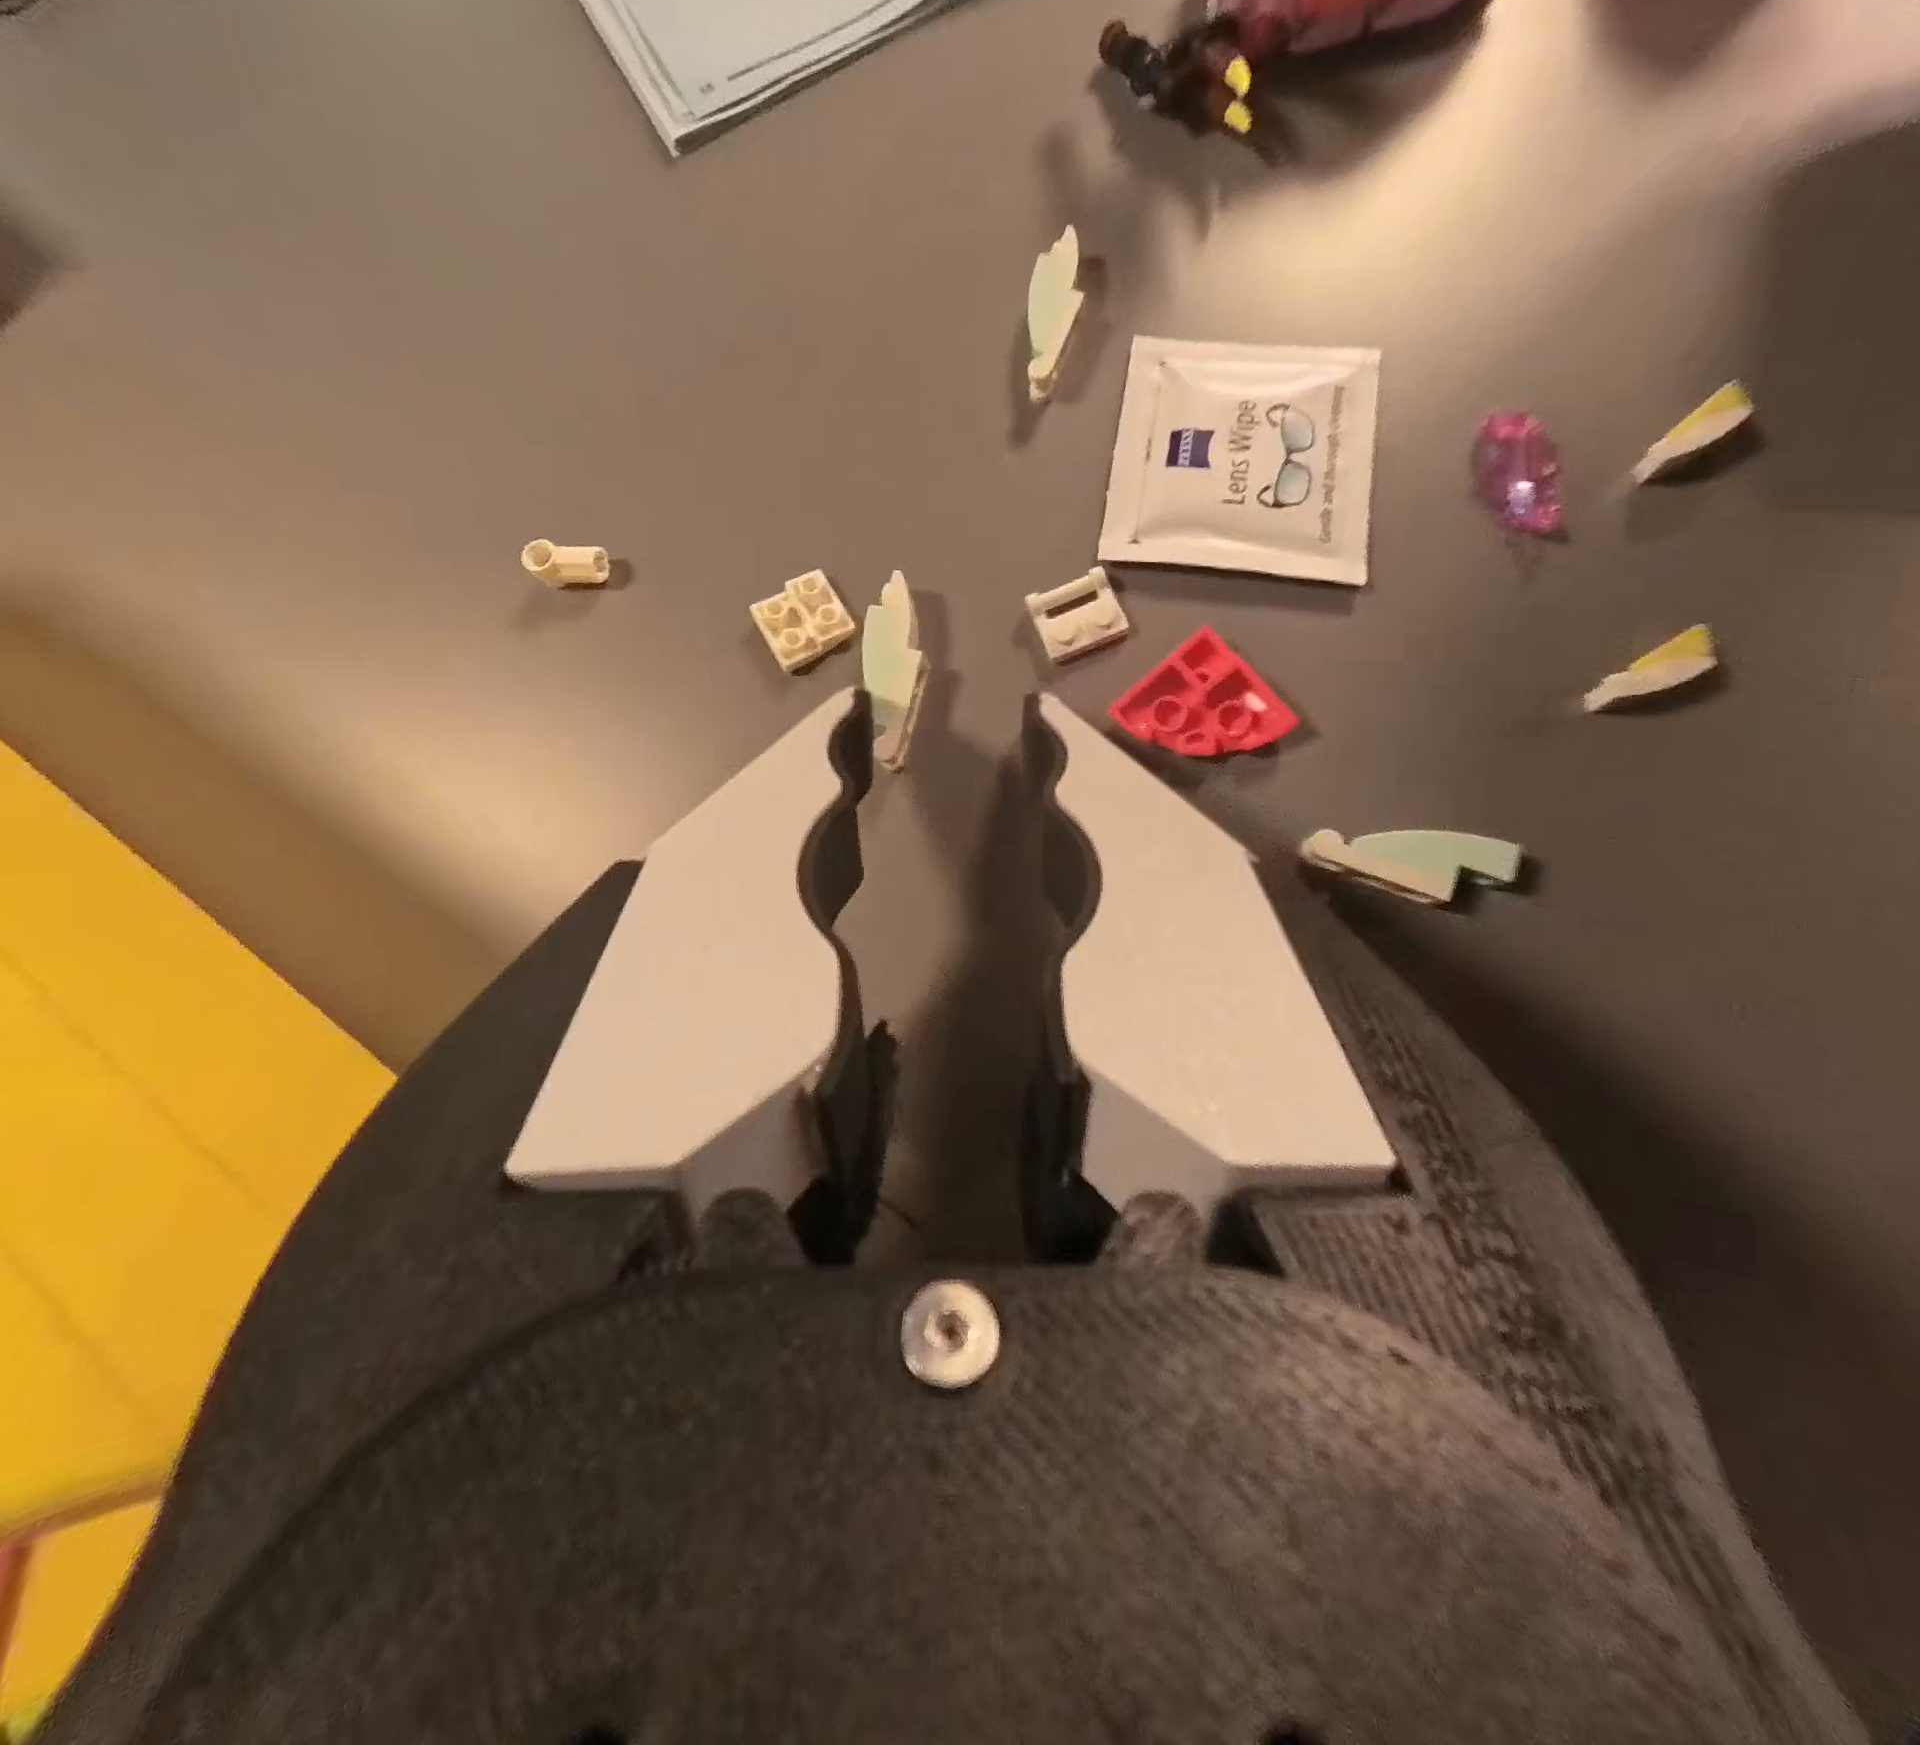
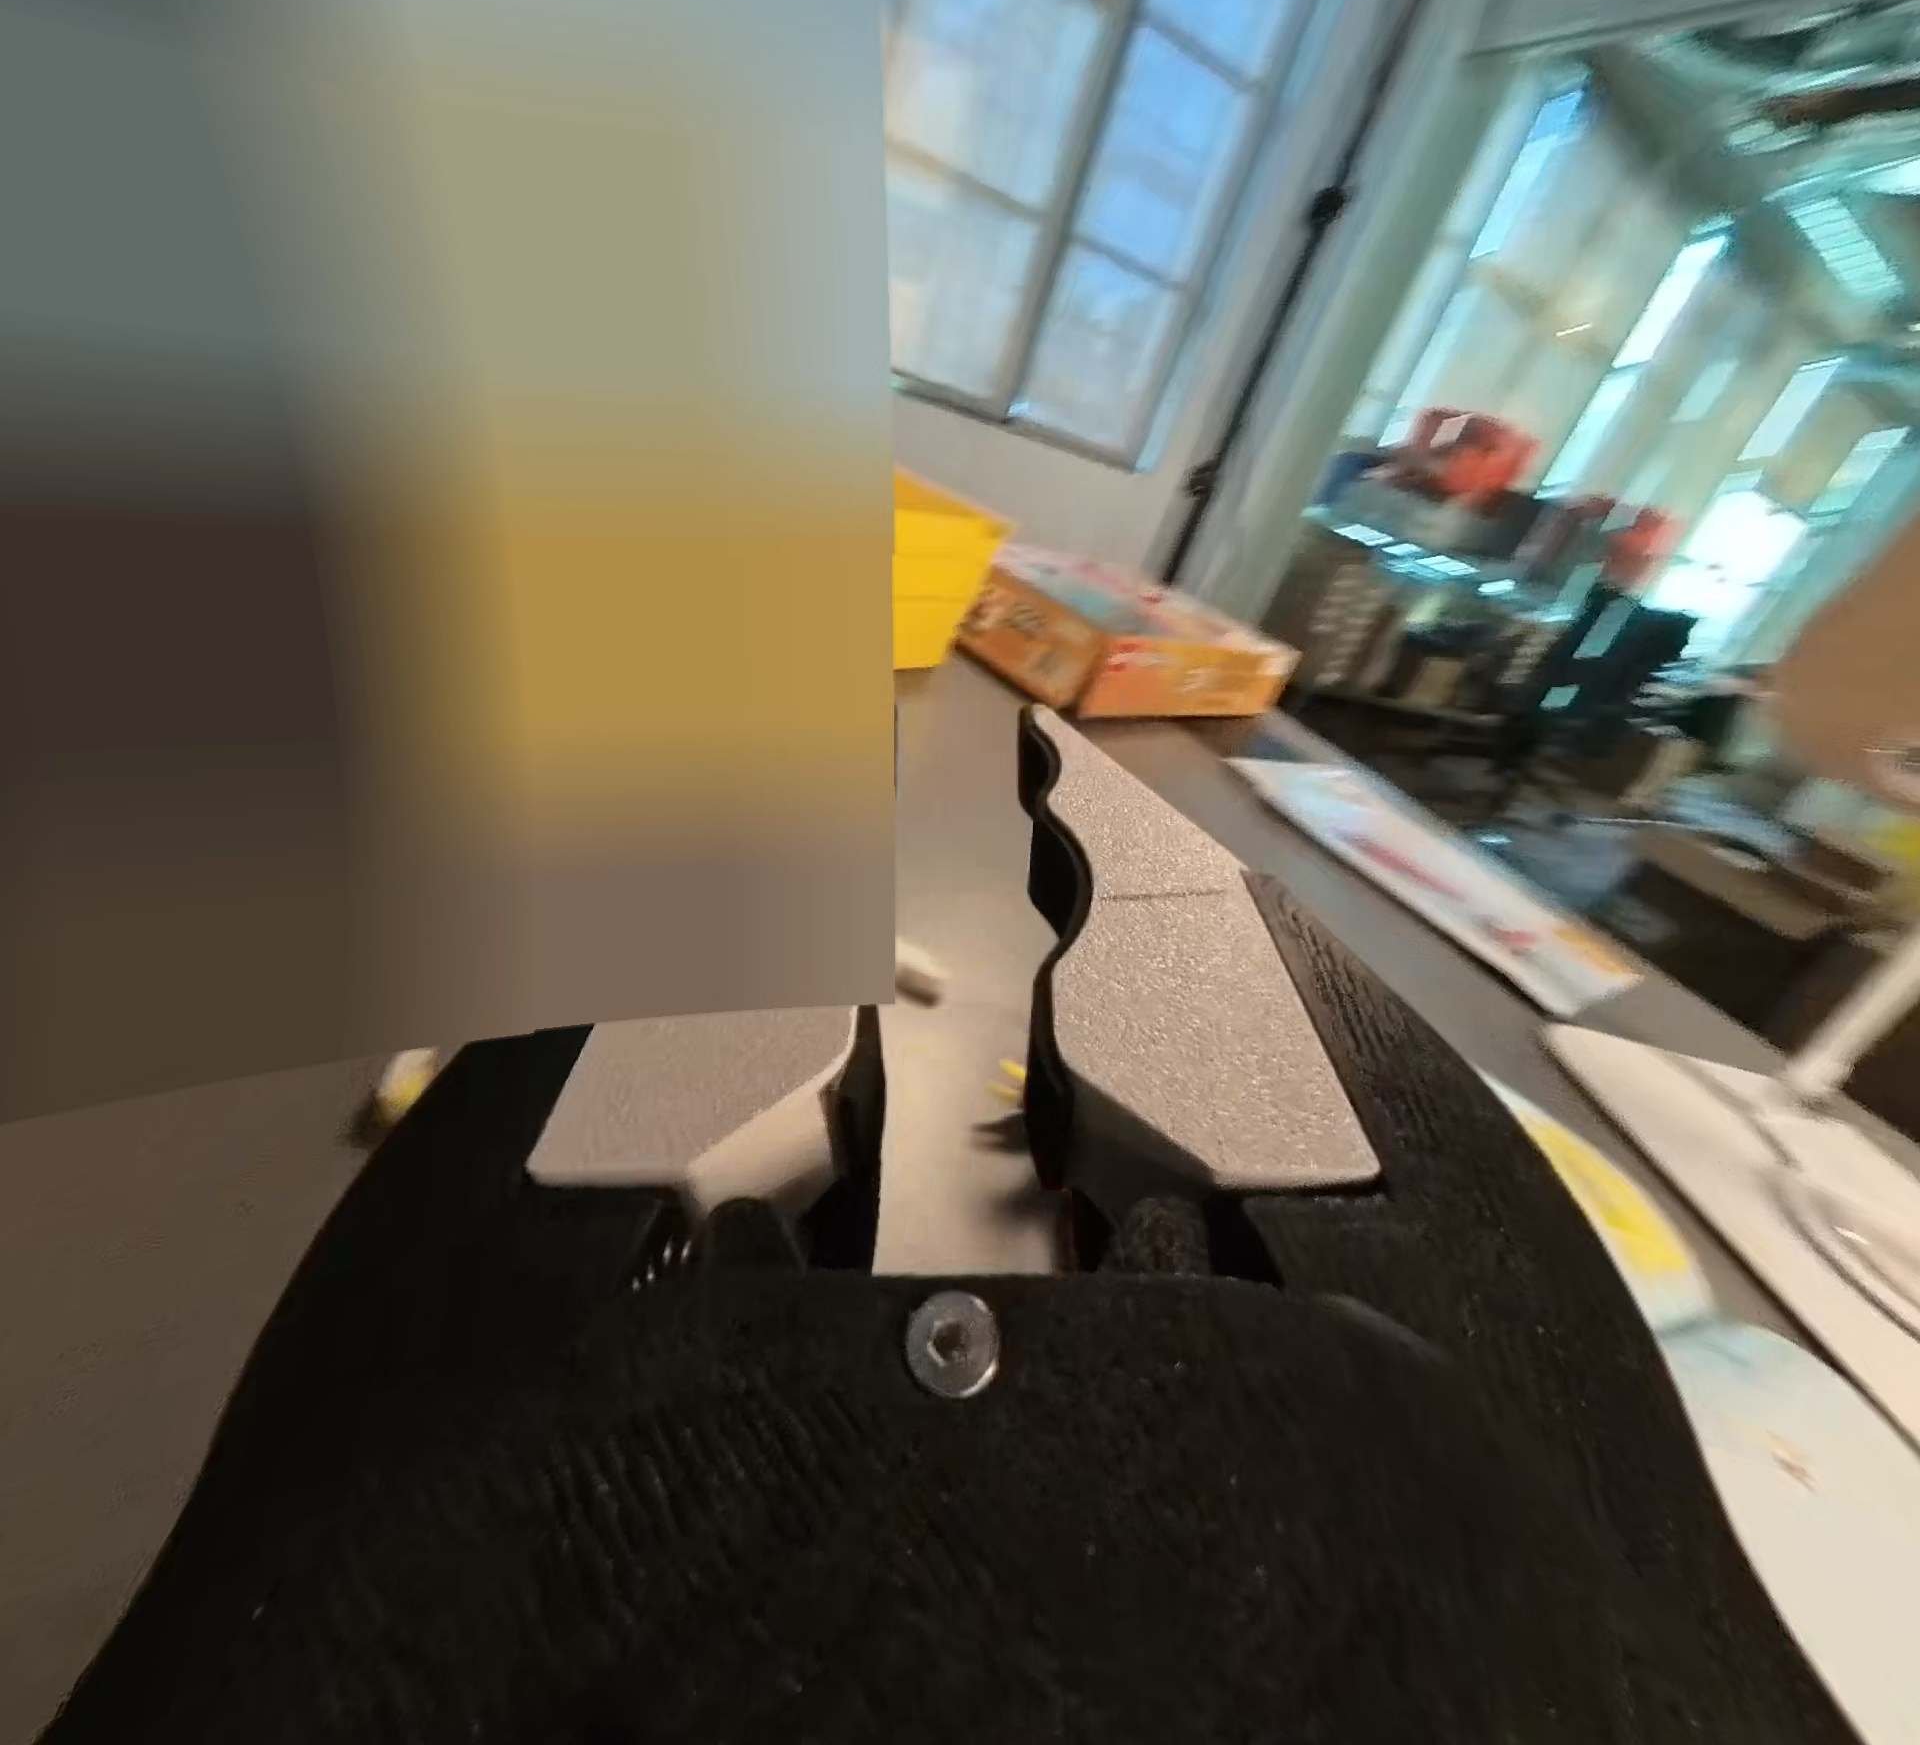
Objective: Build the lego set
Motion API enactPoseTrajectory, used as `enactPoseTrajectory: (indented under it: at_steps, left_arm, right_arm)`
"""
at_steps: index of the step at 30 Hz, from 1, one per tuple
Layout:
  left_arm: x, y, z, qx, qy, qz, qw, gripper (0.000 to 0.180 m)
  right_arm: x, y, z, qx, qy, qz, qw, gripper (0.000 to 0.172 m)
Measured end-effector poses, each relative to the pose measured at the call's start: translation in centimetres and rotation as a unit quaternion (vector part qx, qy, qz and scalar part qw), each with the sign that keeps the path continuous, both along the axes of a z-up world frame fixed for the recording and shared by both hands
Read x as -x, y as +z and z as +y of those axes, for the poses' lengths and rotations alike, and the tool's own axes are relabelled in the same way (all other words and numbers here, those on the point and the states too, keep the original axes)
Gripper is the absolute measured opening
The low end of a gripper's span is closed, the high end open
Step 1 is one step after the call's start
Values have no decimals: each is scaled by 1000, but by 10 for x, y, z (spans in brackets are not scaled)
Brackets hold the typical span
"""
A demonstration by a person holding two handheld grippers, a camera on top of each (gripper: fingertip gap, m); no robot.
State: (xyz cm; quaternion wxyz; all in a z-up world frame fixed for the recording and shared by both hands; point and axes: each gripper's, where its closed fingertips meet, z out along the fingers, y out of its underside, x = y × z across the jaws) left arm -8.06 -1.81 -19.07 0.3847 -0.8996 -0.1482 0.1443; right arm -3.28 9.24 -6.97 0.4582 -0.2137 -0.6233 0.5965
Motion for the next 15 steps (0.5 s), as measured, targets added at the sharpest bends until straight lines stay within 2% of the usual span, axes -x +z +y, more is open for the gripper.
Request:
enactPoseTrajectory:
  at_steps: [2,4,7,9,11,13,15]
  left_arm:
    - [3,-1,1,7,-2,19,1000,24]
    - [10,-1,0,23,10,39,999,19]
    - [13,-2,1,40,12,53,998,10]
    - [14,-2,2,45,10,58,997,10]
    - [13,-2,1,48,8,63,997,9]
    - [9,-1,-1,50,-3,69,996,8]
    - [1,1,-2,38,-18,73,996,8]
  right_arm:
    - [-4,-11,-13,-21,46,-40,998,23]
    - [-4,-20,-16,-36,59,-64,996,23]
    - [-10,-31,-24,-28,111,-120,986,24]
    - [-24,-43,-37,-11,187,-201,962,31]
    - [-43,-56,-50,-1,260,-296,919,30]
    - [-56,-70,-59,-30,286,-343,894,29]
    - [-61,-87,-64,-87,278,-353,889,28]
